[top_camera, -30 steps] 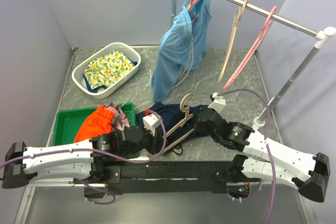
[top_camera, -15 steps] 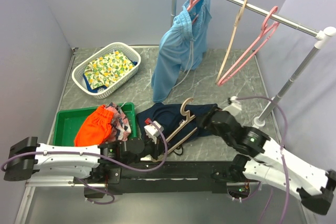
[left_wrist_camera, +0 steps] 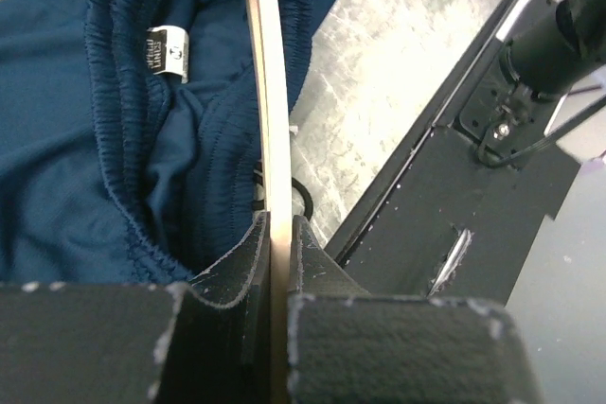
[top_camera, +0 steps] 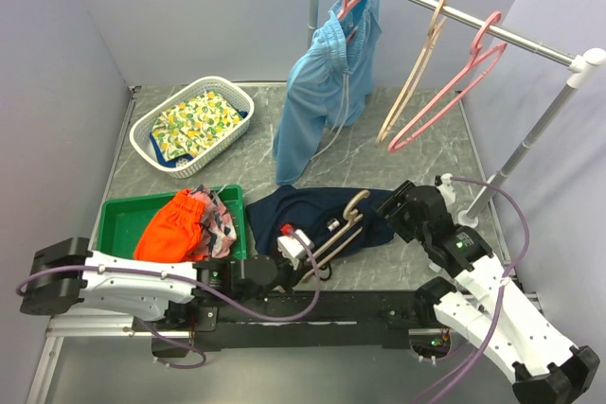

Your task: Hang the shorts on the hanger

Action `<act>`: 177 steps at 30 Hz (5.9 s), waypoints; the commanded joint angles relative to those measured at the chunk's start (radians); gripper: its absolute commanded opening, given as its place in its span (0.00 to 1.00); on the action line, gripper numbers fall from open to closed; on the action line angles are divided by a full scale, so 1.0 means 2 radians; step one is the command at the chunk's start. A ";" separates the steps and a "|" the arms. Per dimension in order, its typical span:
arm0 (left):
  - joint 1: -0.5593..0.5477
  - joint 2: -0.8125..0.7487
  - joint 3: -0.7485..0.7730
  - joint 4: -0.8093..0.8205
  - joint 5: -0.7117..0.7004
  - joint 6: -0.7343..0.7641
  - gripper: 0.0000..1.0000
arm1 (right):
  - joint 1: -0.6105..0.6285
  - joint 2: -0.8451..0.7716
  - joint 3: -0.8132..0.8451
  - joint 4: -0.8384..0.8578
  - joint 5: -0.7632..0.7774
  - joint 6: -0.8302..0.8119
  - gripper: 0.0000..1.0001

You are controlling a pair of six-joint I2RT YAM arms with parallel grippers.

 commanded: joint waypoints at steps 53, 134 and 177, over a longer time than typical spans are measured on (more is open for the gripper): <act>0.055 0.141 0.142 -0.276 0.042 -0.249 0.01 | -0.124 -0.056 -0.068 0.073 -0.049 0.058 0.00; -0.030 0.131 0.270 -0.380 -0.094 -0.083 0.69 | 0.009 0.178 0.096 -0.055 0.028 0.211 0.00; -0.046 0.055 0.162 -0.231 -0.120 -0.069 0.01 | 0.008 0.099 0.064 0.028 0.005 0.103 0.80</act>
